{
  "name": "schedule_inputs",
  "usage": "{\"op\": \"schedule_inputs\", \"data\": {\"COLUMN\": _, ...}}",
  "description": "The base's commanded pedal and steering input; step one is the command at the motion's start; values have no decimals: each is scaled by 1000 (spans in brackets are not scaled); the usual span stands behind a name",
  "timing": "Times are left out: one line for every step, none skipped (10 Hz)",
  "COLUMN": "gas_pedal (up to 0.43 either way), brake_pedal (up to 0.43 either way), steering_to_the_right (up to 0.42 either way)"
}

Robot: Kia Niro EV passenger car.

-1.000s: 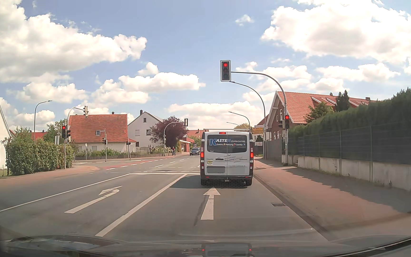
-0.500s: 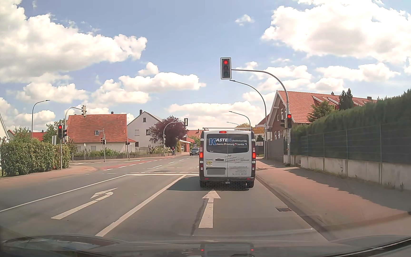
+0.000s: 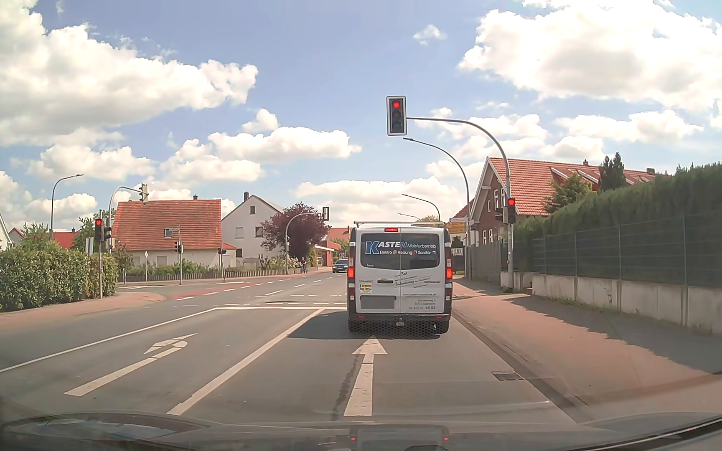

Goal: Follow the waypoints while adhering to traffic rules and regulations

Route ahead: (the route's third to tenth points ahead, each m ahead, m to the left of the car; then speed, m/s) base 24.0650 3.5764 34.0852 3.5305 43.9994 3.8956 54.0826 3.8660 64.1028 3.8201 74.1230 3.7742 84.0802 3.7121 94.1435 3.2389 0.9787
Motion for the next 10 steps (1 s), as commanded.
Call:
{"op": "schedule_inputs", "data": {"gas_pedal": 0, "brake_pedal": 134, "steering_to_the_right": 3}}
{"op": "schedule_inputs", "data": {"gas_pedal": 0, "brake_pedal": 146, "steering_to_the_right": 3}}
{"op": "schedule_inputs", "data": {"gas_pedal": 0, "brake_pedal": 146, "steering_to_the_right": 3}}
{"op": "schedule_inputs", "data": {"gas_pedal": 0, "brake_pedal": 152, "steering_to_the_right": 3}}
{"op": "schedule_inputs", "data": {"gas_pedal": 0, "brake_pedal": 152, "steering_to_the_right": 3}}
{"op": "schedule_inputs", "data": {"gas_pedal": 0, "brake_pedal": 152, "steering_to_the_right": 3}}
{"op": "schedule_inputs", "data": {"gas_pedal": 0, "brake_pedal": 159, "steering_to_the_right": 3}}
{"op": "schedule_inputs", "data": {"gas_pedal": 0, "brake_pedal": 159, "steering_to_the_right": 3}}
{"op": "schedule_inputs", "data": {"gas_pedal": 0, "brake_pedal": 159, "steering_to_the_right": 3}}
{"op": "schedule_inputs", "data": {"gas_pedal": 0, "brake_pedal": 152, "steering_to_the_right": 3}}
